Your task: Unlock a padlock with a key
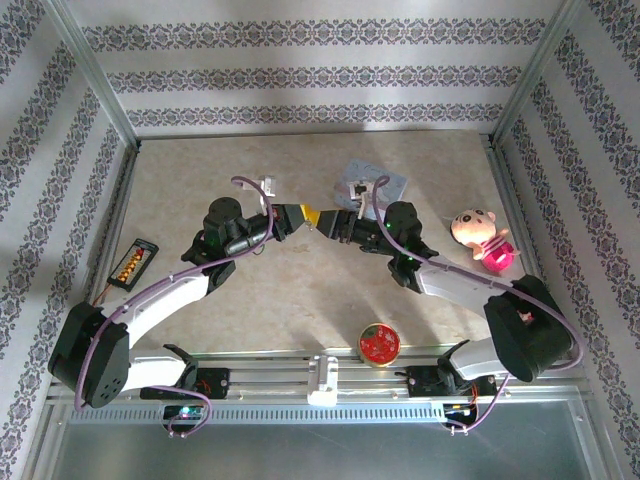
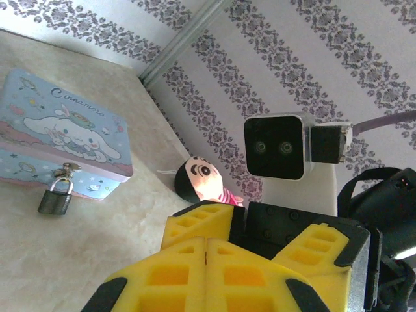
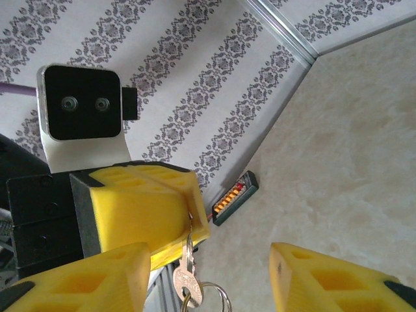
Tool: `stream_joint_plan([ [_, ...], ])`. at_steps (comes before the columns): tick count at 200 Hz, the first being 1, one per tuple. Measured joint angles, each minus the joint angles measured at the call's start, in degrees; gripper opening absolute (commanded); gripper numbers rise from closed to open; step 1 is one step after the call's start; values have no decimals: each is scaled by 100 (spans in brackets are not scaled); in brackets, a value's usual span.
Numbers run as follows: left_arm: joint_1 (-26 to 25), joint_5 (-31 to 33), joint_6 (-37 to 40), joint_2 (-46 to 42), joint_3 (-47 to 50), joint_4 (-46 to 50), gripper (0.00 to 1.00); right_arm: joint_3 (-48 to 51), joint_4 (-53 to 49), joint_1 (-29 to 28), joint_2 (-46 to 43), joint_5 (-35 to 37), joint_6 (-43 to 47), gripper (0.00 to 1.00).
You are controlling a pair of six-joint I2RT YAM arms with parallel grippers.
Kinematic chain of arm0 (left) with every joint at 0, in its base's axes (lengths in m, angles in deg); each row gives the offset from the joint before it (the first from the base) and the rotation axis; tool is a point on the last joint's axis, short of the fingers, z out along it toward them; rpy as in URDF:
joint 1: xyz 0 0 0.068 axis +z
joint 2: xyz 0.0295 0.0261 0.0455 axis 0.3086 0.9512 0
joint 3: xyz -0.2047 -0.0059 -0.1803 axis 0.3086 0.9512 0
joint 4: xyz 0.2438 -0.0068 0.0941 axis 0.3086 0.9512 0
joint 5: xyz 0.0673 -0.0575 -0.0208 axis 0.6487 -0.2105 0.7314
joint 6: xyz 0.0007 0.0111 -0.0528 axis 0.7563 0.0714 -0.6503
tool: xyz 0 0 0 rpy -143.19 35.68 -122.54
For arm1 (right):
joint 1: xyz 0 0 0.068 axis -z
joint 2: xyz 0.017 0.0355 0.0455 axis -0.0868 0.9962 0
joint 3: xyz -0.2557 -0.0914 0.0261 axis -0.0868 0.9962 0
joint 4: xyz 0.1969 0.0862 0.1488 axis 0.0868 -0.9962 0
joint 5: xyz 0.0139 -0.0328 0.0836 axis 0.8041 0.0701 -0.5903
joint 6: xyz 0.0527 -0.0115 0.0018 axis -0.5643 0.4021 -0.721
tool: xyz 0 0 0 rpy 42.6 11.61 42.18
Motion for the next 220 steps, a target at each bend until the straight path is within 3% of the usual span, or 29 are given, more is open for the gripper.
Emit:
stream_joint_plan([
  [101, 2, 387, -216, 0, 55, -404, 0, -44, 566, -122, 376, -223, -372, 39],
  [179, 2, 468, -341, 7, 66, -573, 0, -42, 684, -122, 339, -212, -380, 2],
  [202, 17, 483, -382, 9, 90, -601, 0, -15, 680, -122, 302, -190, -387, 0],
  [220, 24, 446, -407, 9, 96, -599, 22, 46, 667, -120, 234, -160, -382, 0],
])
